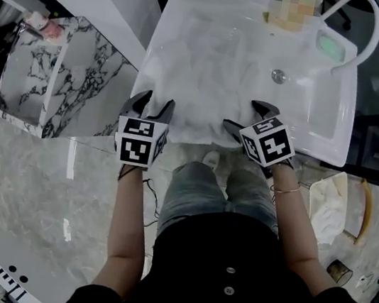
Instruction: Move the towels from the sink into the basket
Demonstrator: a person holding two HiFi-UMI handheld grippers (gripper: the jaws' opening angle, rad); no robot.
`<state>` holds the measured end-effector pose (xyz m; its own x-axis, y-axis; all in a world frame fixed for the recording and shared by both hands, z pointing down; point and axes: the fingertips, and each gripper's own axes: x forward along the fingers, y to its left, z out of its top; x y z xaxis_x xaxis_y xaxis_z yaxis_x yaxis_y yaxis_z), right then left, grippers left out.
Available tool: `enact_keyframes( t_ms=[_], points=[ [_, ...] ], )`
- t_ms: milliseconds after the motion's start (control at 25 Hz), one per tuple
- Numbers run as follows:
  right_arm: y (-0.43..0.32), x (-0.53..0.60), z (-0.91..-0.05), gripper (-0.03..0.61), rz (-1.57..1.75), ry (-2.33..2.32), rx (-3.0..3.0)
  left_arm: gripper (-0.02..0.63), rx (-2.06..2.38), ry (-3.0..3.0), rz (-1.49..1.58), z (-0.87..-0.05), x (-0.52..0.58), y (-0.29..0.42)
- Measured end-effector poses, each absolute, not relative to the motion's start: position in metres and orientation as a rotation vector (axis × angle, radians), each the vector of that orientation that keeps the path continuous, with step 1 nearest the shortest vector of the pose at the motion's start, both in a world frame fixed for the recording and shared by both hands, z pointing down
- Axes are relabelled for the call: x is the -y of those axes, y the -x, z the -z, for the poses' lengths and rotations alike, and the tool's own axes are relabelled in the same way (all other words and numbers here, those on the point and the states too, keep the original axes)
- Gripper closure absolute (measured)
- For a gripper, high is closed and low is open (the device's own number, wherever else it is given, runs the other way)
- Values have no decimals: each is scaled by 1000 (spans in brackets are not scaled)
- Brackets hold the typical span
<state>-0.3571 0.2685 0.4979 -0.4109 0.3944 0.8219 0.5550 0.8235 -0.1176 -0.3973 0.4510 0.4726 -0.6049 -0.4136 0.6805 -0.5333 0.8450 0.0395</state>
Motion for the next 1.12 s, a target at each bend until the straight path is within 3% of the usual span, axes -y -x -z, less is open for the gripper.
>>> enact_keyframes(
  t_ms=[240, 320, 520, 680, 1120],
  points=[
    [364, -272, -504, 220, 190, 692, 2036, 407, 2269, -713, -242, -477, -448, 400],
    [367, -270, -505, 312, 213, 678, 2043, 450, 2252, -742, -252, -477, -444, 399],
    [369, -267, -506, 427, 258, 697, 2070, 562, 2239, -773, -286, -480, -435, 398],
    [369, -266, -497, 523, 242, 696, 2119, 577, 2224, -826, -321, -476, -423, 396],
    [373, -232, -454, 537, 28, 609, 2295, 578, 2225, -1027, -333, -445, -367, 397]
  ],
)
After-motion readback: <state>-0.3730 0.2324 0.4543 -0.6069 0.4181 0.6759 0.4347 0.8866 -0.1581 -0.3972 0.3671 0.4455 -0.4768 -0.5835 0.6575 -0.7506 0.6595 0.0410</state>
